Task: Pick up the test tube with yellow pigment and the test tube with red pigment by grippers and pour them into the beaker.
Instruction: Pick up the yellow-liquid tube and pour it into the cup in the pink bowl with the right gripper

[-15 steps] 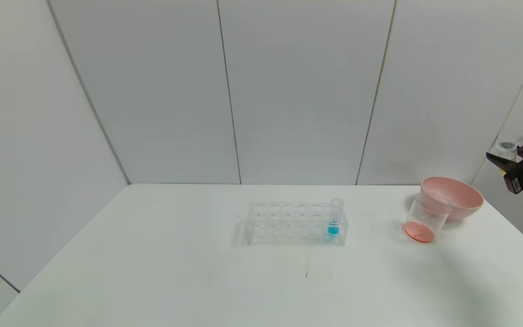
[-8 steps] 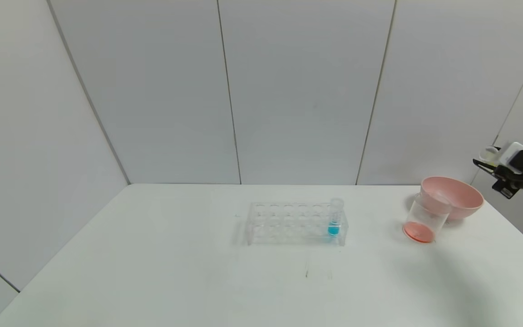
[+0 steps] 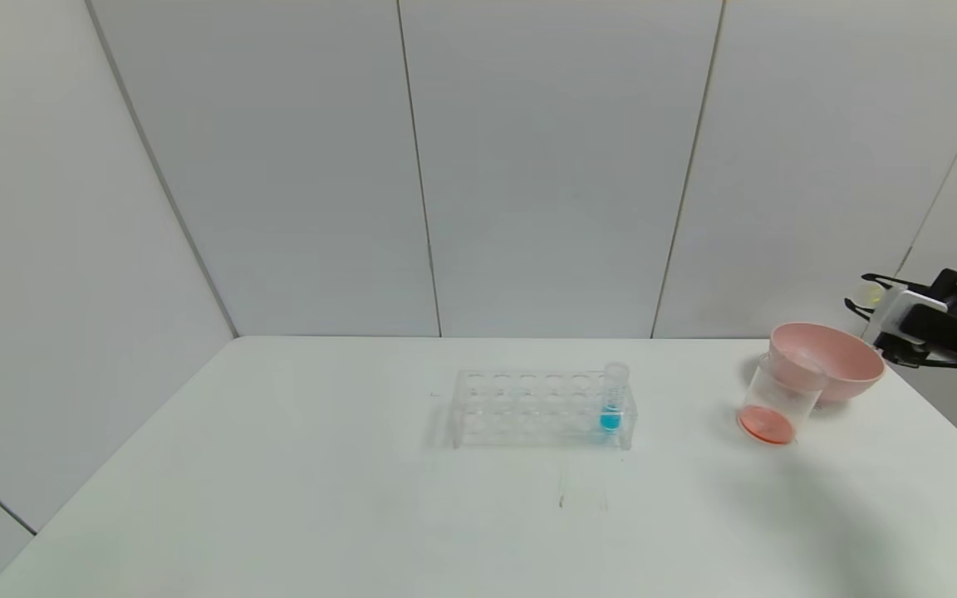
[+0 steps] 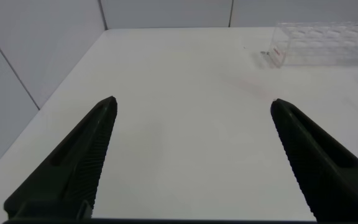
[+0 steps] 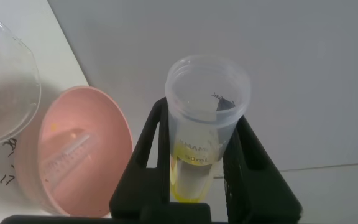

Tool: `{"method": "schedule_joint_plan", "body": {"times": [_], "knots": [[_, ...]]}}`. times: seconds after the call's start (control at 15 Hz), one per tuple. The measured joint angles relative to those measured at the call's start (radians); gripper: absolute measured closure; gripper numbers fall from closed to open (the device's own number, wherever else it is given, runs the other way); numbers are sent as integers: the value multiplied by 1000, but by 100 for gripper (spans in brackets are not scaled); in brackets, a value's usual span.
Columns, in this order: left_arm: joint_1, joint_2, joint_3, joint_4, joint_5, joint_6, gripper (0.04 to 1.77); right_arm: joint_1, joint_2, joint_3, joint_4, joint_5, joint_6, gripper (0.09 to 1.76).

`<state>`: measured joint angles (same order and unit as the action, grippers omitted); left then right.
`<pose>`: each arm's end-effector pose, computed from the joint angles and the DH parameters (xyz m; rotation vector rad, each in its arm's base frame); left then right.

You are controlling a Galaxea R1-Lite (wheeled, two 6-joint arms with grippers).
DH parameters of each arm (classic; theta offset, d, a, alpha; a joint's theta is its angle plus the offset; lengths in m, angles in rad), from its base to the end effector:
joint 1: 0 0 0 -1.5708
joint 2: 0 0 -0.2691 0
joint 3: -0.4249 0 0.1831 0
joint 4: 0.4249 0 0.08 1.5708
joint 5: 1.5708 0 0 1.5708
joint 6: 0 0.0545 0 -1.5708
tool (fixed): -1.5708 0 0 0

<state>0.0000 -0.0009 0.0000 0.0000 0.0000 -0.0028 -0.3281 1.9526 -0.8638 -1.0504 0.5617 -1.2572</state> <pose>0.0322 0.0000 0.0755 -0.0028 -0.0009 0.0000 0.3601 -0.0919 0.1321 -1.2345 -0.1165 0.2234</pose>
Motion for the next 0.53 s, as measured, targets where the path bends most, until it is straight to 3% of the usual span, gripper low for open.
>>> {"method": "schedule_joint_plan", "body": {"times": [0.53], "knots": [[0, 0, 0, 0, 0, 0, 5, 17, 31, 35, -29, -69, -157, 131]]}}
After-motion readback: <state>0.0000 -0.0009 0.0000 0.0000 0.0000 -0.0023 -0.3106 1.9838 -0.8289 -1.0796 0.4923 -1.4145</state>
